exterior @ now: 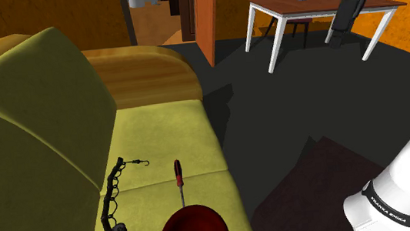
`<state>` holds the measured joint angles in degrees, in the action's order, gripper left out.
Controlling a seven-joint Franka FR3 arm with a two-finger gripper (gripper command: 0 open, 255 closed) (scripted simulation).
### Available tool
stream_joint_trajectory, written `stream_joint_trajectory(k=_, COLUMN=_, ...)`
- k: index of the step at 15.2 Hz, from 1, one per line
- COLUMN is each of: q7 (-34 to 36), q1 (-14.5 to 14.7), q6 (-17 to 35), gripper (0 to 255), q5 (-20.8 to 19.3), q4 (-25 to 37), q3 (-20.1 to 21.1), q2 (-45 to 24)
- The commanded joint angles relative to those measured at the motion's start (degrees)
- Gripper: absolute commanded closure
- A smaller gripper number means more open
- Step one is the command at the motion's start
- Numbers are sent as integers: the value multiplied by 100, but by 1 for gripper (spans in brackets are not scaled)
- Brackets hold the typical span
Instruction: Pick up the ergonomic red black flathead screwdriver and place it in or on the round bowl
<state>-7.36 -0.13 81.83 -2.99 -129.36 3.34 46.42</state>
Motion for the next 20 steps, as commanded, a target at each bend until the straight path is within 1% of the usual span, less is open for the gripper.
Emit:
stream_joint_trajectory(k=1, q7=0, q1=0, q6=0, gripper=0, q5=0, q4=0, q3=0, q2=0)
stream_joint_trajectory(k=6, q7=744, q1=37, q6=684, gripper=0, q5=390, q4=-614, q3=473, q2=-124)
stream_joint_trajectory(k=11, q7=1468, q1=84, q6=1439, gripper=0, q5=757, q4=-1044, q3=974, q2=-479)
stream_joint_trajectory(k=16, q7=2182, q1=101, q6=2257, gripper=0, q5=1056, q4=-1273, q3=1501, q2=-1078)
stream_joint_trajectory(k=20, q7=2768, q1=73, q6=2937, gripper=0, q5=1193, q4=-1303, q3=1931, q2=-1729)
